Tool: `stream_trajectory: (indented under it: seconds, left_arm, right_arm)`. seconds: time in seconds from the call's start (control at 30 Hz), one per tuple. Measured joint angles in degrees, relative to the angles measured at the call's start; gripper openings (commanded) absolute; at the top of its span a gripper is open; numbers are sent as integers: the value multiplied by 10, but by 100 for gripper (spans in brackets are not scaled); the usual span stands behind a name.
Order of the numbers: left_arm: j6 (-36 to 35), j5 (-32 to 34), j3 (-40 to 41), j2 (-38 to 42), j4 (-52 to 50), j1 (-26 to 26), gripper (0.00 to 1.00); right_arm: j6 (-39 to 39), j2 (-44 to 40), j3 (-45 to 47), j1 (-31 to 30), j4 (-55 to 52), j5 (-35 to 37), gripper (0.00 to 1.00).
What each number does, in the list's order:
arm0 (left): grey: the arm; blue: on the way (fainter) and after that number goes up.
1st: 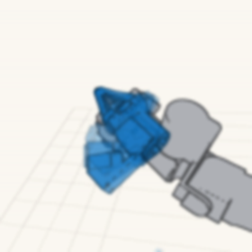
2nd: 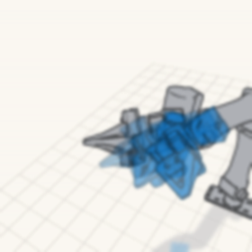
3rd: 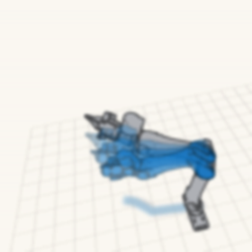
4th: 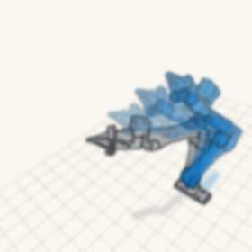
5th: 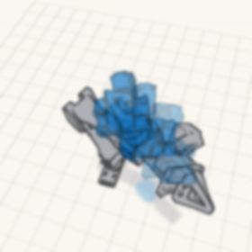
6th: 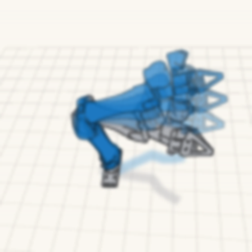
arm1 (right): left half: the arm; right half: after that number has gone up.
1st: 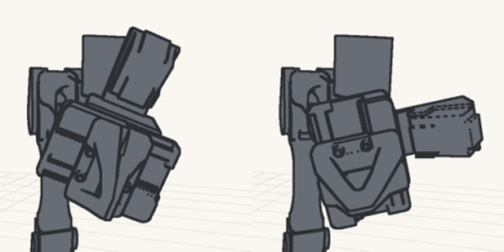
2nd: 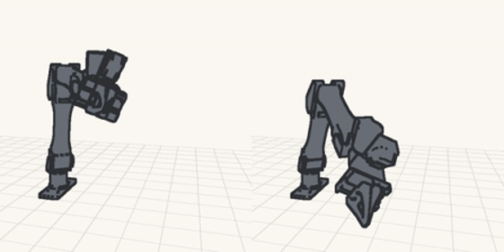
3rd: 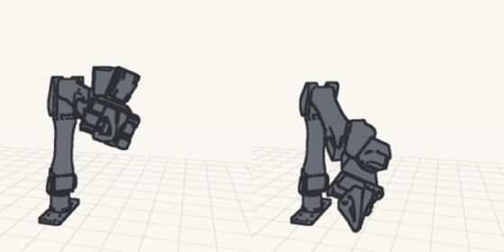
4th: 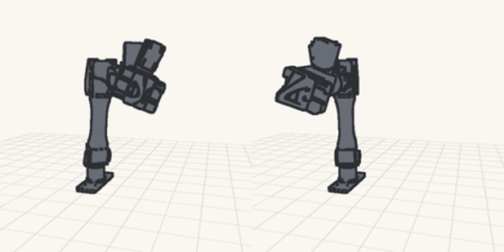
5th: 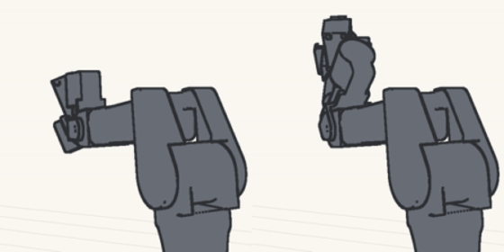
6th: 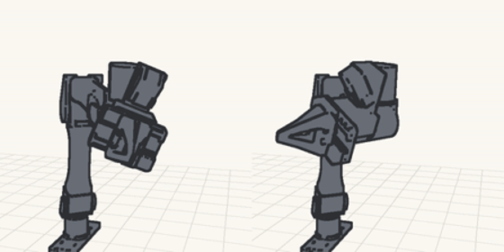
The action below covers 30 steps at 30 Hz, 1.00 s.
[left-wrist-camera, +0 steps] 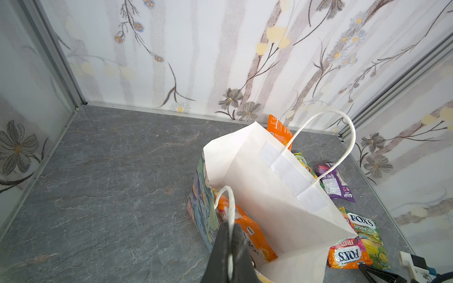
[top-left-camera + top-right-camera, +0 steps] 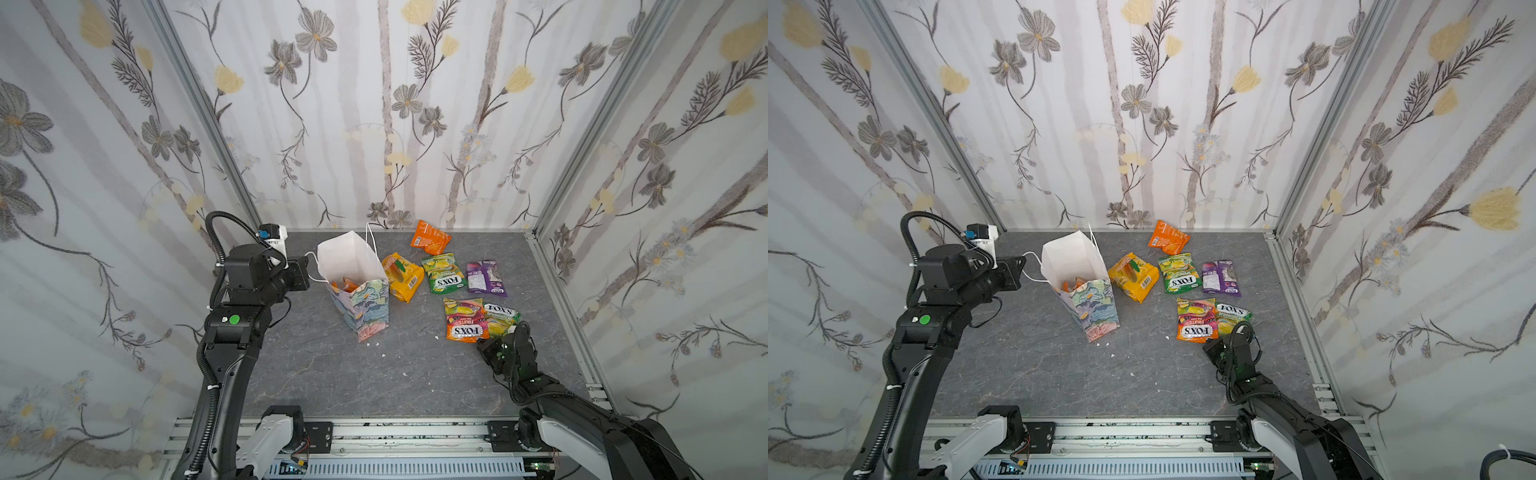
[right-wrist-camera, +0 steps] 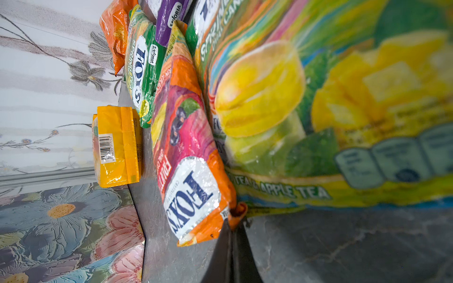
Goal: Place the snacks into the paper bag
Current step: Pick up the snack from the middle-right of the table.
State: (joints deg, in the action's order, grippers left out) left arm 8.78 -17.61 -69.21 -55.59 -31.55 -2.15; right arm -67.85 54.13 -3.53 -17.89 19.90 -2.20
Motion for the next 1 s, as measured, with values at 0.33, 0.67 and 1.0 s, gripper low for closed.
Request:
stream_trajectory:
  seconds: [0.33,0.67,1.0]
  left_arm:
    - [0,0,1,2,0,0,0]
    - [0,0,1,4,0,0,0]
    - [0,0,1,3,0,0,0]
  right_arm:
    - [43,-41,-53,0,-69,6,0]
    - [116,-47,-142,0,-120,3,0]
    - [196,4,-255,0,-144,-30,0]
